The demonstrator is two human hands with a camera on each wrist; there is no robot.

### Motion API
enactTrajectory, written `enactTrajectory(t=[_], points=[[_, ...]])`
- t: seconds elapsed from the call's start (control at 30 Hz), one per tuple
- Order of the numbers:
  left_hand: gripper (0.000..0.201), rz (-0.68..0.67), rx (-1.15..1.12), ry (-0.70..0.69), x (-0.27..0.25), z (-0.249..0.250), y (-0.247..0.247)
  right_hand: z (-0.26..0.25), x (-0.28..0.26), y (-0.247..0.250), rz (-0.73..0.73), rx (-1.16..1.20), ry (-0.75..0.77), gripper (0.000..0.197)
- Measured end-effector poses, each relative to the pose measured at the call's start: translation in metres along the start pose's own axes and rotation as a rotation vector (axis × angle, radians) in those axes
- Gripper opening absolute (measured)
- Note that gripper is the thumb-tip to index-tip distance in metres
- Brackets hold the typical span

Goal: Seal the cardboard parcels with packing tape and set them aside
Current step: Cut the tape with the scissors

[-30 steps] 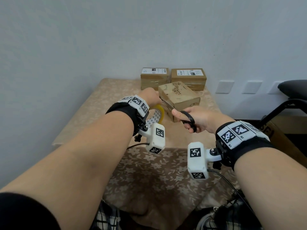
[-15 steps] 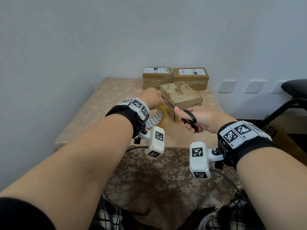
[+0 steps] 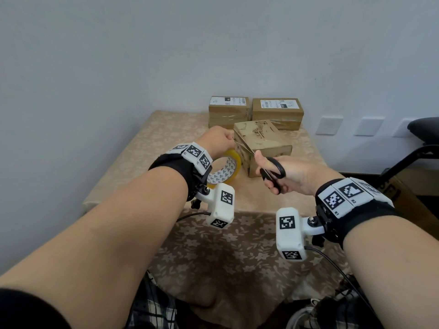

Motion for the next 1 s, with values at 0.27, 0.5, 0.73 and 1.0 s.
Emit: enactTrajectory(t=[0.27,0.5,0.73,1.0], points=[[0.025,0.009,0.008,-0.016,-0.001,-0.001,0.002,0.0,0.001,0.006,0.057,0.056,0.067,0.064],[0.018,0.011,-0.012,-0.051,-0.004,-0.002,0.002,0.007,0.006,-0.002,0.012,0.054,-0.012,0.085],[0.018,0.051,-0.042,-0.081,-0.008,-0.012,0.01,0.011,0.006,0.007,0.028,-0.073,-0.05,0.068],[0.008,0.147,-0.137,-0.13,-0.02,-0.021,0.011,0.004,0.008,0.009,0.036,-0.461,-0.202,0.07]])
Point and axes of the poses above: each hand's wrist, its own x-axis towards the middle knuckle, its own y-axis out of the back of the hand, z = x × y, the point moved 5 cm from there along x, towards the middle knuckle, and after that the axes turned 12 degrees about -z, right-handed, at the moved point
